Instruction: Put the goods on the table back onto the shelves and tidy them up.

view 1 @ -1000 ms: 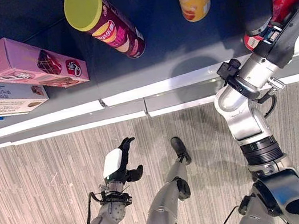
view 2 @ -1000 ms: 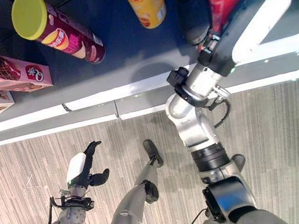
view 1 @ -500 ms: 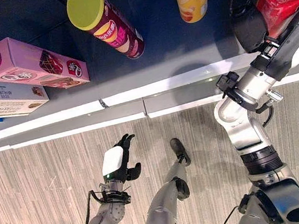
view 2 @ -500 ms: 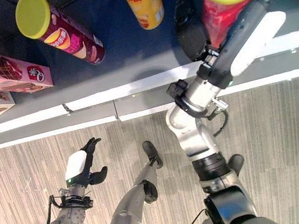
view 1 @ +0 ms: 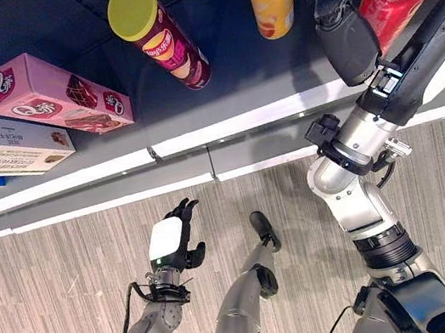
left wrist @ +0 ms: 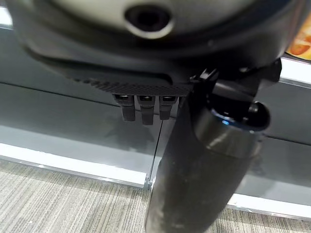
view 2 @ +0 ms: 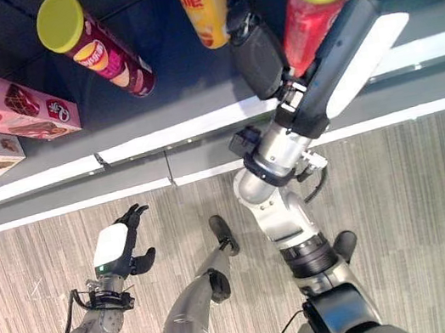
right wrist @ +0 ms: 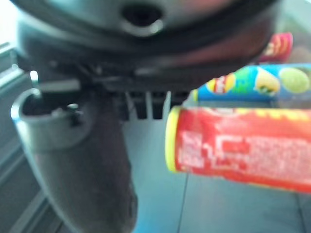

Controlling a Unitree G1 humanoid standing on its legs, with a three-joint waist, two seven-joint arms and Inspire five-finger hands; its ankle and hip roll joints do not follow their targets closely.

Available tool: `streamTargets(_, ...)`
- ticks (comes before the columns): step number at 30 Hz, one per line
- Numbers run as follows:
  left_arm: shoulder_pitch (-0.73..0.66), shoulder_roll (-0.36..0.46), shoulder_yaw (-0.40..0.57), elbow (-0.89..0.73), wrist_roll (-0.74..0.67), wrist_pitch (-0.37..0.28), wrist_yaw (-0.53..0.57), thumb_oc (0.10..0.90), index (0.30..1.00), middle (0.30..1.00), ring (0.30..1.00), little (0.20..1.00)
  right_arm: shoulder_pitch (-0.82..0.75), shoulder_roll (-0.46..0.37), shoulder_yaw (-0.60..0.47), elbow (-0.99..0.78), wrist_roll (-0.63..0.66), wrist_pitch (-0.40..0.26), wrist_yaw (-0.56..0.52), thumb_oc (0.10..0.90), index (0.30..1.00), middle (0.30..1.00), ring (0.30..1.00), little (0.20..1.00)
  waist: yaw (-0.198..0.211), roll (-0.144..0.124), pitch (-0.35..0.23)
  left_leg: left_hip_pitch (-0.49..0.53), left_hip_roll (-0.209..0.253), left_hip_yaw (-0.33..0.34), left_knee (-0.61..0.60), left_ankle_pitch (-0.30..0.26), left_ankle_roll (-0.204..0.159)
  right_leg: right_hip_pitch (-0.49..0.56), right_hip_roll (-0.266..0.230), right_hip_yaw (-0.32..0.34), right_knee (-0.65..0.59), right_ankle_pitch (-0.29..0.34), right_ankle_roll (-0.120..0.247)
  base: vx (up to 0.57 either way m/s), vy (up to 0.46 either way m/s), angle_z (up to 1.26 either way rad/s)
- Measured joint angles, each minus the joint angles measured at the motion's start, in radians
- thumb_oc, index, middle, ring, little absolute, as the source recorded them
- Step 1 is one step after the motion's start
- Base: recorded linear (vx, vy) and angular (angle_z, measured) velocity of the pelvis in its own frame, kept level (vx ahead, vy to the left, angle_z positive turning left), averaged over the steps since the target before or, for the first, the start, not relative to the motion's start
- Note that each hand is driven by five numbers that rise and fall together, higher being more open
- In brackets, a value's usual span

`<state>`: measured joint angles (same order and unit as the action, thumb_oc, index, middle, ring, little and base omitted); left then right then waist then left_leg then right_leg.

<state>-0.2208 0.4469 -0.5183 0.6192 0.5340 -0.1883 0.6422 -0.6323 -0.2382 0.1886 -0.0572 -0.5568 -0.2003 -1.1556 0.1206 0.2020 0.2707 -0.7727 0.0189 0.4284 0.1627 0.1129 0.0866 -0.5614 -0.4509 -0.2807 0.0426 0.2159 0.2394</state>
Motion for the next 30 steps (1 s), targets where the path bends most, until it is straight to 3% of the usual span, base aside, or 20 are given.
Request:
streamTargets(4,0.019,-0.012,-0.002,0.052,0.017,0.014,-0.001,0.8,0.9,0.9,0.9,0.9,0.102,-0.013,0.003,-0.039,0.001,-0.008,0.018,0.8,0.9,0.9,0.9,0.9,-0.014,-0.008,-0.004,0.07,0.002,-0.021,-0.003,-0.004,-0.005,0.069,0.008,0.0,0.021,0.0,0.0,0.01,-0.041,0.03)
streamTargets(8,0.08,-0.007,0.006,0.091,0.017,0.041,-0.005,0.8,0.9,0.9,0.9,0.9,0.201,-0.006,0.026,-0.044,0.0,-0.039,0.019,0.8,0.9,0.9,0.9,0.9,-0.027,-0.083,-0.053,0.131,0.011,-0.024,-0.04,-0.004,-0.013,0.102,0.017,0.01,0.028,-0.002,0.002,0.03,-0.03,-0.06)
streamTargets(13,0.141,-0.018,0.008,0.129,0.018,0.048,-0.034,0.8,0.9,0.9,0.9,0.9,0.328,-0.011,0.042,-0.061,-0.001,-0.051,0.02,0.8,0.9,0.9,0.9,0.9,-0.023,-0.145,-0.089,0.25,0.016,-0.041,-0.106,0.015,-0.038,0.204,0.038,0.009,0.023,-0.009,0.012,0.04,-0.048,0.03)
streamTargets(16,0.166,-0.023,0.009,0.126,0.019,0.063,-0.044,0.8,0.9,0.9,0.9,0.9,0.373,-0.022,0.042,-0.092,-0.001,-0.054,0.02,0.8,0.9,0.9,0.9,0.9,-0.02,-0.153,-0.094,0.304,0.018,-0.053,-0.14,0.027,-0.05,0.253,0.049,0.009,0.021,-0.015,0.018,0.07,-0.042,0.05)
streamTargets(20,0.213,-0.035,0.01,0.154,0.019,0.066,-0.054,0.8,0.9,0.9,0.9,0.9,0.506,-0.069,0.035,-0.115,-0.002,-0.059,0.02,0.8,0.9,0.9,0.9,0.9,-0.029,-0.189,-0.12,0.415,0.028,-0.052,-0.197,0.039,-0.057,0.323,0.068,0.01,0.036,-0.016,0.019,0.04,-0.028,-0.08)
streamTargets(23,0.235,-0.03,0.01,0.164,0.018,0.067,-0.076,0.8,0.9,0.9,0.9,0.9,0.646,-0.066,0.03,-0.107,-0.001,-0.076,0.027,0.8,0.9,0.9,0.9,0.9,-0.053,-0.223,-0.151,0.479,0.037,-0.05,-0.239,0.045,-0.054,0.336,0.075,0.012,0.072,-0.058,0.03,-0.01,-0.028,-0.05)
streamTargets(24,0.238,-0.027,0.033,0.164,0.016,0.071,-0.106,0.8,0.9,0.9,0.9,0.9,0.759,-0.066,0.018,-0.04,-0.006,-0.111,0.067,0.8,0.9,0.9,0.9,0.9,-0.067,-0.267,-0.181,0.494,0.032,-0.048,-0.242,0.05,-0.062,0.375,0.08,0.014,0.048,-0.067,0.024,0.04,-0.048,0.03)
streamTargets(27,0.241,-0.031,0.047,0.165,0.017,0.067,-0.17,0.8,0.9,0.9,0.9,0.9,0.948,-0.113,0.03,0.157,0.04,-0.106,0.248,0.8,0.9,0.9,0.9,0.9,-0.093,-0.274,-0.186,0.596,0.062,-0.036,-0.253,0.04,-0.067,0.391,0.095,0.059,0.153,-0.093,0.033,0.04,-0.053,-0.19)
streamTargets(28,0.246,-0.038,0.046,0.169,0.017,0.061,-0.179,0.8,0.9,0.9,0.9,0.9,1.054,-0.155,0.047,0.19,0.076,-0.069,0.327,0.8,0.9,0.9,0.9,0.9,-0.112,-0.274,-0.209,0.618,0.069,-0.035,-0.254,0.016,-0.069,0.397,0.098,0.078,0.145,-0.116,0.037,0.05,-0.103,-0.2)
streamTargets(30,0.251,-0.022,0.066,0.204,0.016,0.057,-0.187,0.8,0.9,0.9,0.9,0.9,1.148,-0.149,0.04,0.237,0.108,-0.068,0.395,0.8,0.9,0.9,0.9,0.9,-0.153,-0.297,-0.233,0.643,0.068,-0.017,-0.258,0.011,-0.082,0.412,0.118,0.094,0.082,-0.116,0.022,0.02,-0.102,-0.26)
